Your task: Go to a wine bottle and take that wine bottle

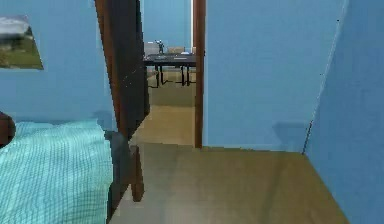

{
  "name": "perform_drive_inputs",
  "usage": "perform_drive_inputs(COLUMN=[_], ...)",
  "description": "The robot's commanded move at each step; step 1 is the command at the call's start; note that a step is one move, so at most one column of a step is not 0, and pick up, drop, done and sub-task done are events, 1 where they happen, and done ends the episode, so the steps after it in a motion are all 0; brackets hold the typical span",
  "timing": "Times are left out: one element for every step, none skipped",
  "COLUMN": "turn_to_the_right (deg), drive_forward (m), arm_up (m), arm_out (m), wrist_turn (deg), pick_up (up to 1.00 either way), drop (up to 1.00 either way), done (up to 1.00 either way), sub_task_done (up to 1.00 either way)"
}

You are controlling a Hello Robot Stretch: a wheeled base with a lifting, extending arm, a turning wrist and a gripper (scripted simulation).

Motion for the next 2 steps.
perform_drive_inputs(turn_to_the_right=[0.0, 3.0], drive_forward=[1.00, 0.00], arm_up=[0.00, 0.00], arm_out=[0.00, 0.00], wrist_turn=[0.0, 0.0], pick_up=[0.00, 0.00], drop=[0.00, 0.00], done=[0.00, 0.00], sub_task_done=[0.00, 0.00])
